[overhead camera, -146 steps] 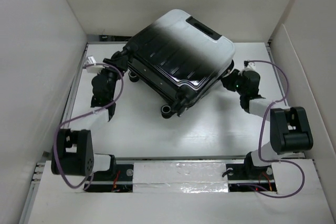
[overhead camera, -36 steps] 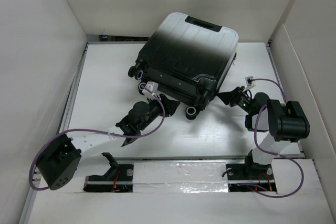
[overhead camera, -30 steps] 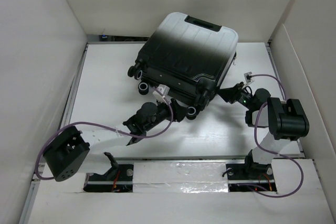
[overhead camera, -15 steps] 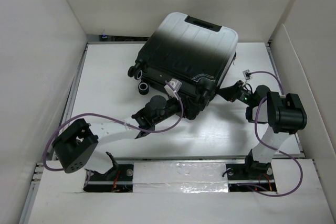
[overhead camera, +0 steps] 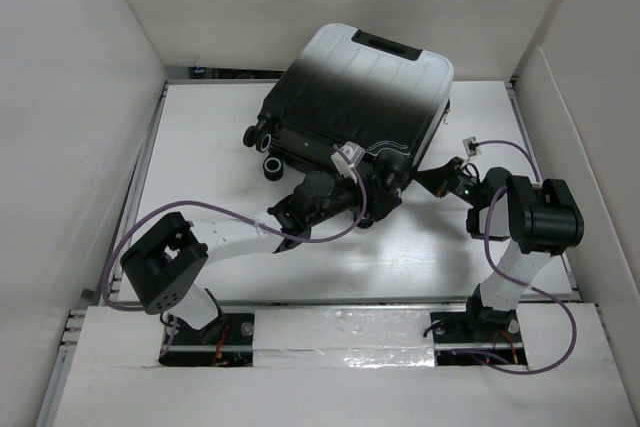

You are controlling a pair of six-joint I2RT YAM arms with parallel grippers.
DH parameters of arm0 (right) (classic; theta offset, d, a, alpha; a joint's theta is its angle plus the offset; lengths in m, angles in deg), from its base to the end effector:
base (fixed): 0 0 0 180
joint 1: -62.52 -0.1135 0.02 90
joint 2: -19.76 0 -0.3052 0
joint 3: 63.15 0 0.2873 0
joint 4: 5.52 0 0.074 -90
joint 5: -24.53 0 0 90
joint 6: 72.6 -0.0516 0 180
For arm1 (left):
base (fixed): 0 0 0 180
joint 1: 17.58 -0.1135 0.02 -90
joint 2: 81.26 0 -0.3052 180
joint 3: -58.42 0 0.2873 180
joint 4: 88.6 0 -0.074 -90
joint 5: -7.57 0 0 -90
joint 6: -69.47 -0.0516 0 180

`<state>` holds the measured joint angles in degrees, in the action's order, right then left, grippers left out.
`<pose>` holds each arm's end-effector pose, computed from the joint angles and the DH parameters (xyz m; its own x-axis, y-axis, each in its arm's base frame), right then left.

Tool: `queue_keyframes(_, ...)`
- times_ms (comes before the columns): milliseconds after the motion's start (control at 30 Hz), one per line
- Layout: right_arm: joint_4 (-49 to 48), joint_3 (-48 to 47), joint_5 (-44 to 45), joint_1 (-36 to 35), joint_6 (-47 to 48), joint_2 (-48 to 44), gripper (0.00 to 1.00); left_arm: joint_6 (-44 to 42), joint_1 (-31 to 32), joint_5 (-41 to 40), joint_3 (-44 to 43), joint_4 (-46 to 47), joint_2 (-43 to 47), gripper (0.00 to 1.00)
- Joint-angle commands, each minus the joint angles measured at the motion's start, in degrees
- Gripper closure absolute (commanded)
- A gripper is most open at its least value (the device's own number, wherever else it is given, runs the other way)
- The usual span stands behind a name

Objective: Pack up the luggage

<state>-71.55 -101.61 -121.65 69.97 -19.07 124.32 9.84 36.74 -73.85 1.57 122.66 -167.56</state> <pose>0.3187 0.0016 0.1461 -0.4477 0.3922 -0.8036 -0.6037 0.5303 0.5952 0.2127 -0.3095 0.2808 -0.4342 -0.2525 -0.8647 0.7773 0.3801 -0.5013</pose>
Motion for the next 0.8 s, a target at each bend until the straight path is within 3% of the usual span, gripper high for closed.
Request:
queue_keyframes(0, -25.63, 2.94, 4.06, -1.38, 1.92, -0.66, 1.00, -1.28, 0.34, 0.65, -4.15, 0.12, -1.49, 0.27)
queue_keyframes(233, -24.23, 7.24, 7.31, -2.52, 3.15, -3.82, 1.00, -1.80, 0.87, -1.37, -6.53, -1.30, -3.78, 0.31)
queue_keyframes(333, -20.11, 9.70, 9.50, -4.80, 5.44, -6.54, 1.00, -1.89, 0.87, -3.21, -7.23, -0.60, -3.79, 0.47)
queue_keyframes(367, -18.09, 10.06, 9.77, -6.55, 7.79, -9.25, 1.00, -1.98, 0.87, -3.83, -7.67, -0.59, -3.70, 0.64)
queue_keyframes(467, -4.48, 11.29, 14.34, -11.20, 14.55, -18.28, 1.00, -2.77, 0.87, -6.81, -9.78, -1.12, -3.00, 0.90)
queue_keyframes(500, 0.51, 11.12, 15.83, -12.79, 16.76, -21.29, 1.00, -3.12, 0.87, -7.08, -11.09, -1.47, -2.82, 0.94)
queue_keyframes(533, 11.70, 10.95, 20.02, -14.63, 19.30, -24.37, 1.00, -3.47, 0.87, -7.17, -11.71, -1.65, -2.99, 0.98)
queue_keyframes(633, 30.63, 9.63, 30.72, -23.42, 27.14, -36.41, 1.00, -3.48, 0.87, -6.12, -14.00, -2.09, -3.70, 1.00)
queue_keyframes(767, 40.28, 10.85, 38.68, -30.81, 27.68, -46.70, 1.00, -2.86, 0.34, -3.66, -16.37, -1.83, -5.19, 1.00)
